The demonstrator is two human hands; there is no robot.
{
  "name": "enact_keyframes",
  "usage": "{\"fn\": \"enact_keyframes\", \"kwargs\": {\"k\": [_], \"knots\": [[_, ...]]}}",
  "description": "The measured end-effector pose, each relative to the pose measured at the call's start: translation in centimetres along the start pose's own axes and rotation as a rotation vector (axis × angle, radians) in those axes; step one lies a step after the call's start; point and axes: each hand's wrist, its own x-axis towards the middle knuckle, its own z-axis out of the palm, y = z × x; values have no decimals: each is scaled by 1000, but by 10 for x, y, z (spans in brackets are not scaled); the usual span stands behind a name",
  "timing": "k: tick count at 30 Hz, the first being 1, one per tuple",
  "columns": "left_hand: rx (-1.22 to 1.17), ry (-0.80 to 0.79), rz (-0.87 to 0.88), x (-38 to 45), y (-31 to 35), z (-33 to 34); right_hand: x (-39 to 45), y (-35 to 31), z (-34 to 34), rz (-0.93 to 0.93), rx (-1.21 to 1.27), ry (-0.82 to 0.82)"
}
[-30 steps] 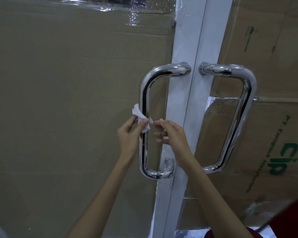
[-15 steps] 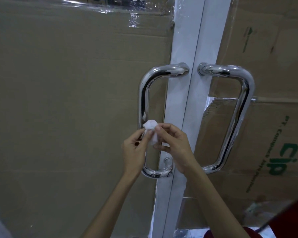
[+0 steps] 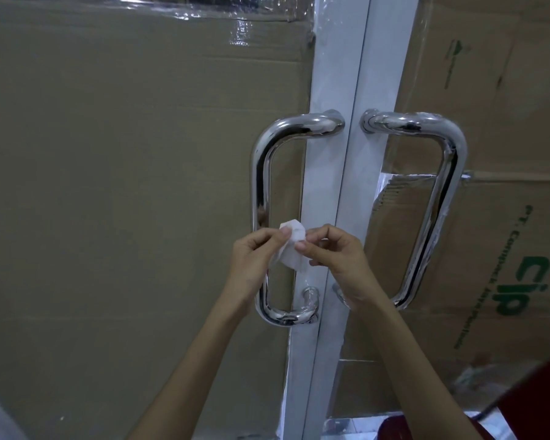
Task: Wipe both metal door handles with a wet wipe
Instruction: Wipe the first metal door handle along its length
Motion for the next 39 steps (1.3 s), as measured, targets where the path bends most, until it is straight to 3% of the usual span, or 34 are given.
{"fn": "enact_keyframes", "kwargs": {"k": [8, 14, 18, 23, 28, 30, 36, 39], "knots": [[122, 183, 75, 5, -14, -5, 3, 3, -6, 169, 188, 47], [148, 101, 104, 4, -16, -8, 2, 7, 3, 218, 239, -63], [160, 113, 112, 3, -11, -14, 6, 8, 3, 185, 232, 26], [39, 267, 199, 13, -6, -32, 23, 3, 7, 40, 166, 312], [148, 104, 144, 23, -7, -42, 33, 2, 56, -267, -82, 329], [143, 55, 140, 23, -6, -42, 30, 16, 74, -296, -133, 337], [84, 45, 100, 22, -7, -40, -5, 77, 65, 38, -233, 228], [63, 47, 95, 23, -7, -39, -3, 72, 57, 154, -238, 170]]}}
